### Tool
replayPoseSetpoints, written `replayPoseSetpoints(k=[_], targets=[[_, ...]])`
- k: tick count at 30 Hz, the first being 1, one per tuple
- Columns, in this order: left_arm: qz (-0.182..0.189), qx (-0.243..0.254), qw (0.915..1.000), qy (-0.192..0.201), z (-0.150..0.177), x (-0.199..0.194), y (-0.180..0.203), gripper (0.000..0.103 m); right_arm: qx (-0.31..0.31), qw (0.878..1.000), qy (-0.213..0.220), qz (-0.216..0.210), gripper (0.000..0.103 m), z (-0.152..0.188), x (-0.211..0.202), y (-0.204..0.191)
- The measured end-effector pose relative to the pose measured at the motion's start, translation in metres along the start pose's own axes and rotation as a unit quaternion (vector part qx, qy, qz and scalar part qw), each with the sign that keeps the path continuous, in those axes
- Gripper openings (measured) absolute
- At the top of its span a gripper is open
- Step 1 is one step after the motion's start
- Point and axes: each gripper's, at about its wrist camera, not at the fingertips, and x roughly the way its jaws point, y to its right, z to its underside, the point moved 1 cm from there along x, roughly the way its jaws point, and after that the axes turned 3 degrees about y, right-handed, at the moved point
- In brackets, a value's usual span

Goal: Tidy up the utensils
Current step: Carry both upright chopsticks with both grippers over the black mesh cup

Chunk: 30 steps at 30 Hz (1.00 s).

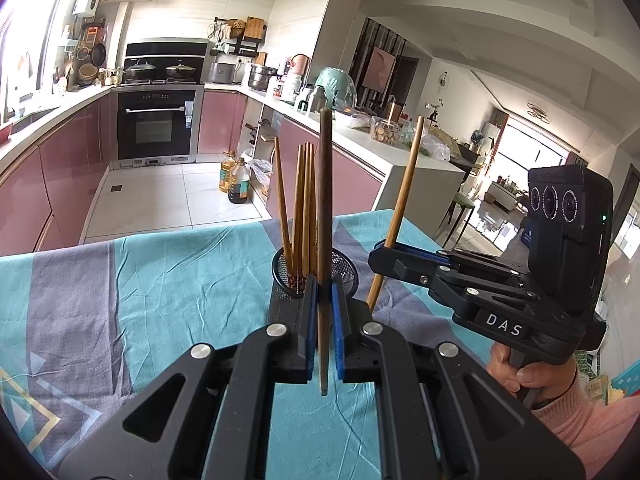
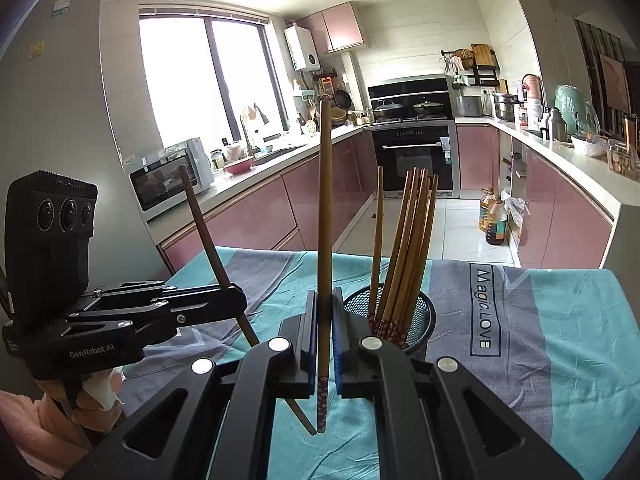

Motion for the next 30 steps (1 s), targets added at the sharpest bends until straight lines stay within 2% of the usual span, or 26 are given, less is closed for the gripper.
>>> replayPoseSetpoints(k=[30], targets=[[0.0,0.026,0.9994,0.022,-0.015,-0.016,0.012,0.008,-0.007,1.0,0.025,-0.005,0.006,-0.023,-0.006,0.006]])
